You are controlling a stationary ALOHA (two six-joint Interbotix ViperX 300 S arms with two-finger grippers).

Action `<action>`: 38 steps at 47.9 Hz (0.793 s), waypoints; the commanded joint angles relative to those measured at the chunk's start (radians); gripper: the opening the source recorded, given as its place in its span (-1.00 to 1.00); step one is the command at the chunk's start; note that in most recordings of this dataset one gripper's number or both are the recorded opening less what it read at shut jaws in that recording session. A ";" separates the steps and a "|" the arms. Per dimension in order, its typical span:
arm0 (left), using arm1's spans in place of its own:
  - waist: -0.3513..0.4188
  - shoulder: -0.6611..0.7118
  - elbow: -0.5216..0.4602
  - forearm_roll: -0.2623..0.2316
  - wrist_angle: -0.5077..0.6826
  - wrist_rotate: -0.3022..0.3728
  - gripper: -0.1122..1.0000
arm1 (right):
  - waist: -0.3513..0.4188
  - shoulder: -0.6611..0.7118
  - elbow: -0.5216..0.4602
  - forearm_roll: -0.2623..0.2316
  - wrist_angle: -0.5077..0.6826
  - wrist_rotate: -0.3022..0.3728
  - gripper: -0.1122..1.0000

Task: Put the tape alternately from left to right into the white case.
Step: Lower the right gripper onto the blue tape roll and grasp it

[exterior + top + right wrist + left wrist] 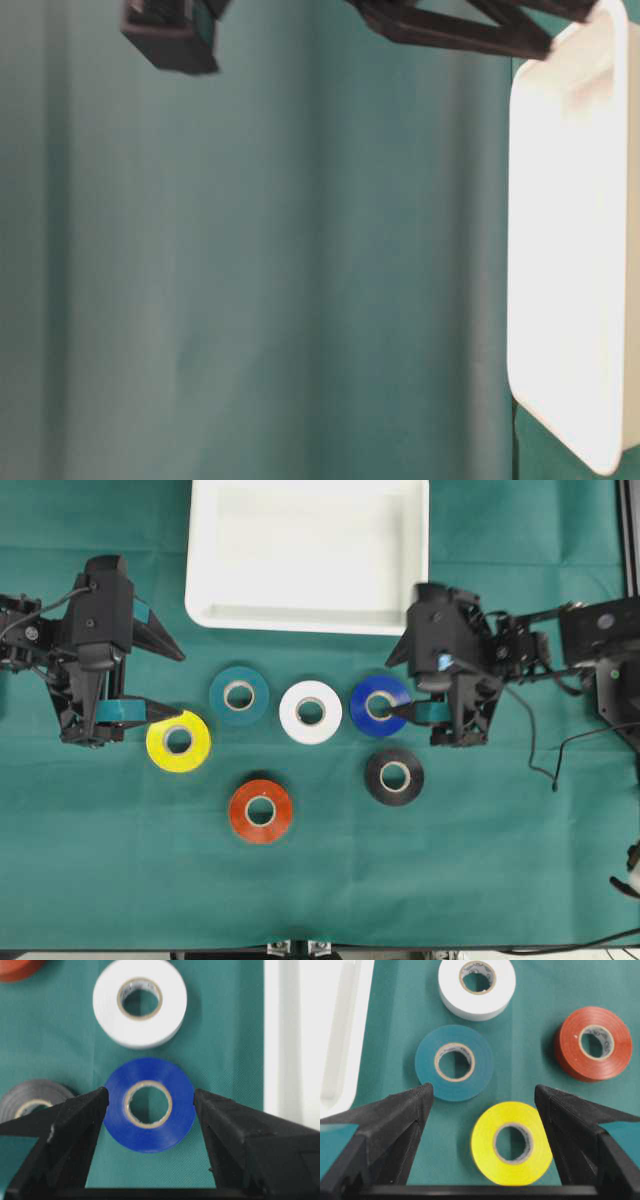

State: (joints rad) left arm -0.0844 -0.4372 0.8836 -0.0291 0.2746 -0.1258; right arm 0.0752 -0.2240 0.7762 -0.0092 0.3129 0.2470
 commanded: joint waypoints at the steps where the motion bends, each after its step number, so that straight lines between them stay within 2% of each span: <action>1: -0.002 -0.008 -0.011 -0.002 -0.003 0.000 0.70 | 0.005 0.018 -0.038 -0.005 0.025 0.000 0.59; 14: -0.002 -0.008 -0.005 -0.002 -0.003 -0.002 0.70 | 0.005 0.091 -0.077 -0.095 0.086 0.002 0.59; 38: 0.000 -0.008 0.000 -0.002 -0.005 -0.002 0.70 | -0.011 0.192 -0.101 -0.104 0.080 0.000 0.59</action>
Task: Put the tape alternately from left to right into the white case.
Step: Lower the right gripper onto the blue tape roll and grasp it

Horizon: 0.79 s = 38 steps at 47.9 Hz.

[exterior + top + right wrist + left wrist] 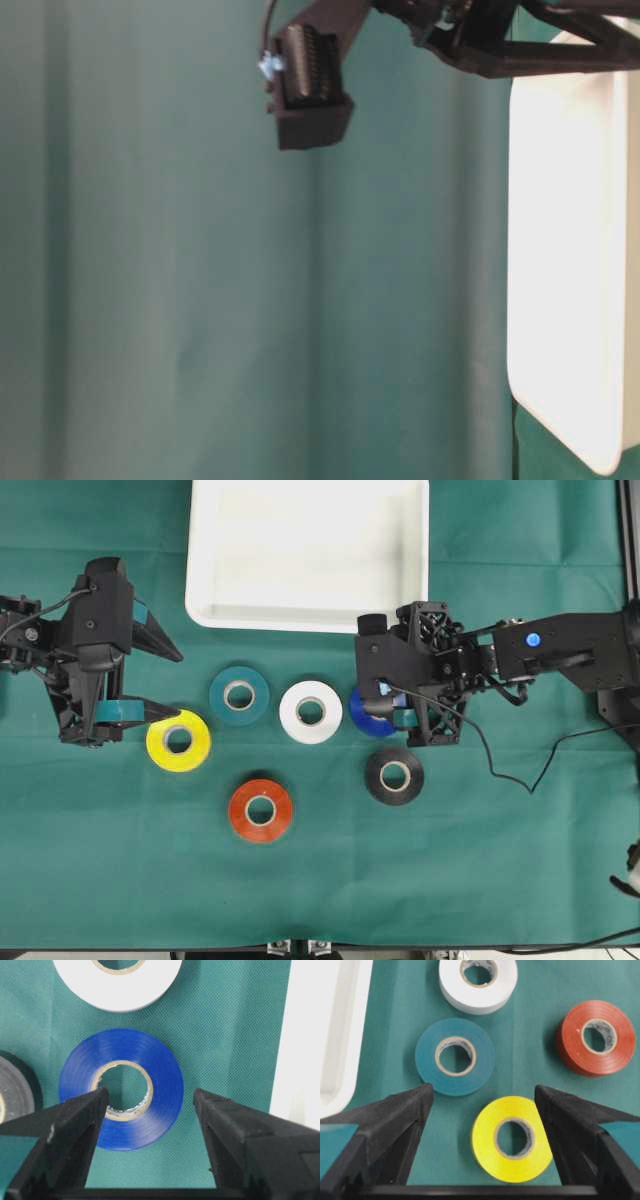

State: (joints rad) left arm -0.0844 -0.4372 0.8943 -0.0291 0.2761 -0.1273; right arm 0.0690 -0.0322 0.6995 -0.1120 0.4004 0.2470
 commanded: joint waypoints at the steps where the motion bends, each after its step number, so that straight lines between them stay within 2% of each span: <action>1: -0.002 -0.008 -0.011 -0.002 -0.006 0.000 0.70 | -0.005 0.005 -0.026 -0.002 -0.008 0.002 0.59; 15: -0.002 -0.008 -0.009 -0.002 -0.009 0.000 0.70 | -0.041 0.054 -0.028 -0.002 -0.040 0.002 0.59; 38: -0.002 -0.006 -0.003 -0.002 -0.012 0.000 0.70 | -0.048 0.115 -0.028 -0.003 -0.094 0.002 0.59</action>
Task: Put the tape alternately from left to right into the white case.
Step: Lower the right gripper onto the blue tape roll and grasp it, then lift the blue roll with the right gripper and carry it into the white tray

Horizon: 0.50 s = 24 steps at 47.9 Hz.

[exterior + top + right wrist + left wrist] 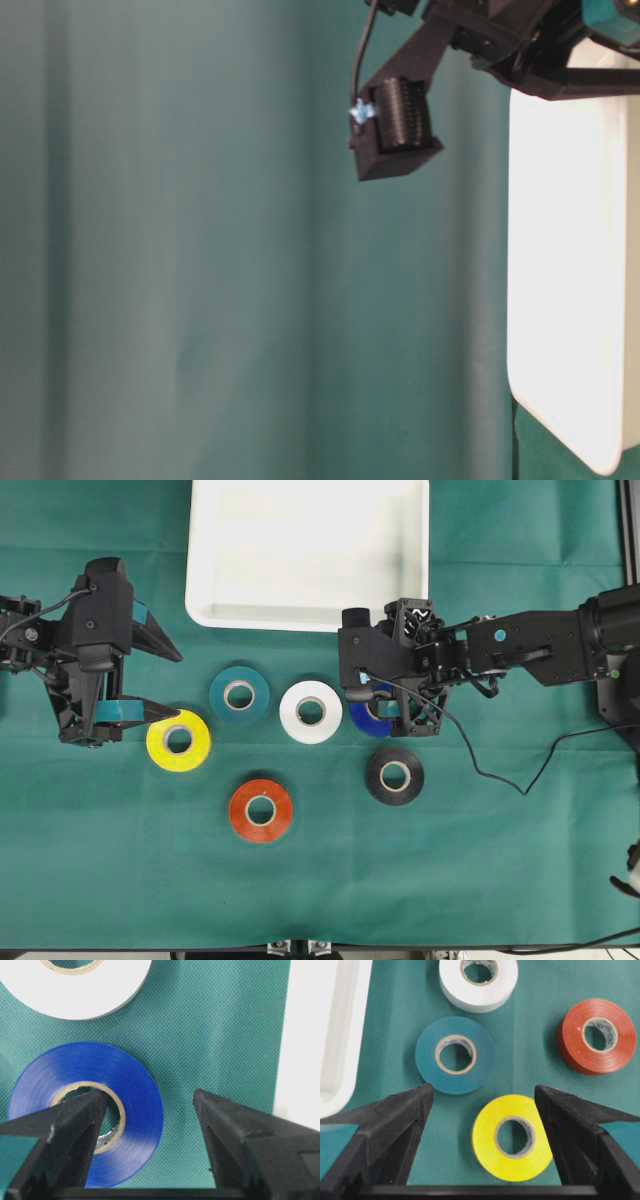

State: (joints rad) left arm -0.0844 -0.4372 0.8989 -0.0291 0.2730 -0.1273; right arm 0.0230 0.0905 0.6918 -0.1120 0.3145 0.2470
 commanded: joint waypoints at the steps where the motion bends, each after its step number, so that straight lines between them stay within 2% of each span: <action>1: -0.002 -0.006 -0.008 -0.002 -0.011 0.000 0.70 | -0.002 -0.006 -0.021 -0.003 -0.008 0.002 0.58; 8: -0.002 -0.006 -0.005 -0.002 -0.011 0.000 0.70 | -0.002 -0.006 -0.020 -0.003 -0.008 0.002 0.52; 15: -0.002 -0.006 -0.005 -0.002 -0.011 0.000 0.70 | -0.002 -0.006 -0.020 -0.003 -0.008 0.002 0.30; 17: -0.002 -0.006 -0.005 -0.002 -0.011 0.000 0.70 | 0.000 -0.006 -0.021 -0.003 -0.008 0.002 0.20; 22: -0.002 -0.006 -0.005 -0.002 -0.011 0.000 0.70 | -0.002 -0.006 -0.025 -0.003 0.000 0.002 -0.23; 24: -0.002 -0.008 -0.005 -0.002 -0.011 0.000 0.70 | 0.000 -0.008 -0.025 -0.003 0.005 0.000 -0.31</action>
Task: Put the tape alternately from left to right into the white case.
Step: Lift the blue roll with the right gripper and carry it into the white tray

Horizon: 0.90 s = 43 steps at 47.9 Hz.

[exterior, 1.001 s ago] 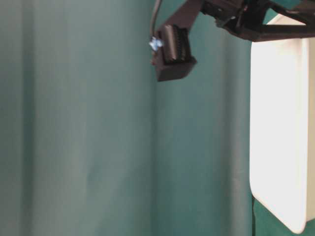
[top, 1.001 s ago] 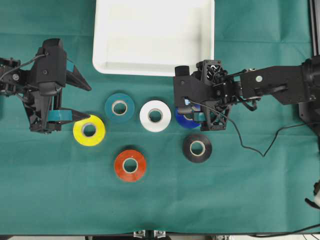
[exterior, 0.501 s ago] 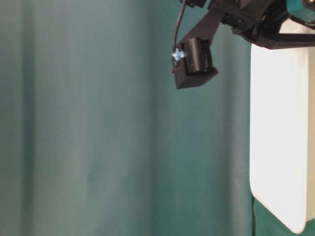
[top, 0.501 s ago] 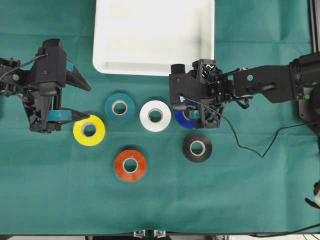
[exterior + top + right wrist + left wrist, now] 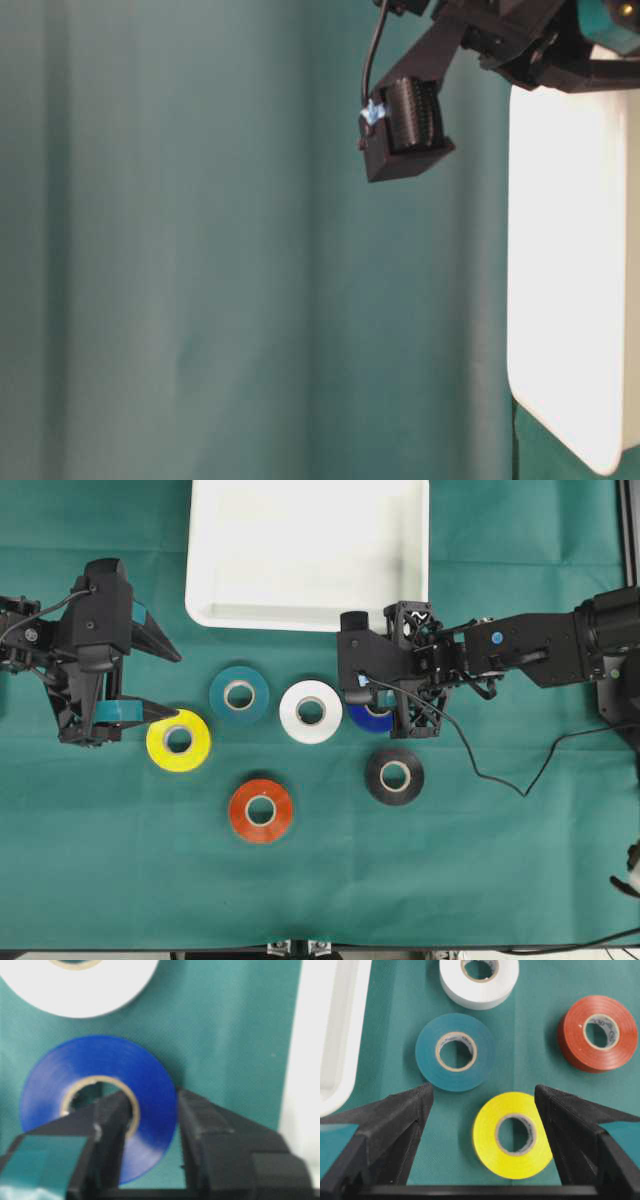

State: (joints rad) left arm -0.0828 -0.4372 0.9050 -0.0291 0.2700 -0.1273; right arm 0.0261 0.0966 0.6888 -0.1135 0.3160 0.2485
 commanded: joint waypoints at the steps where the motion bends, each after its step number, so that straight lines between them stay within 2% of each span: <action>1: -0.003 -0.008 -0.011 -0.002 -0.008 0.000 0.70 | -0.003 -0.015 -0.021 0.000 0.005 0.000 -0.31; 20: -0.003 -0.006 -0.011 -0.002 -0.011 0.000 0.70 | -0.003 -0.083 -0.021 0.000 0.005 0.002 -0.31; 34: -0.003 -0.008 -0.009 -0.002 -0.014 0.000 0.70 | 0.006 -0.193 -0.021 0.003 0.002 0.003 -0.31; 43: -0.003 -0.006 -0.009 -0.002 -0.025 0.000 0.70 | 0.005 -0.199 -0.025 0.000 -0.020 0.003 -0.31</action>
State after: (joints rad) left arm -0.0844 -0.4372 0.9050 -0.0291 0.2577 -0.1273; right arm 0.0291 -0.0798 0.6872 -0.1120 0.3145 0.2500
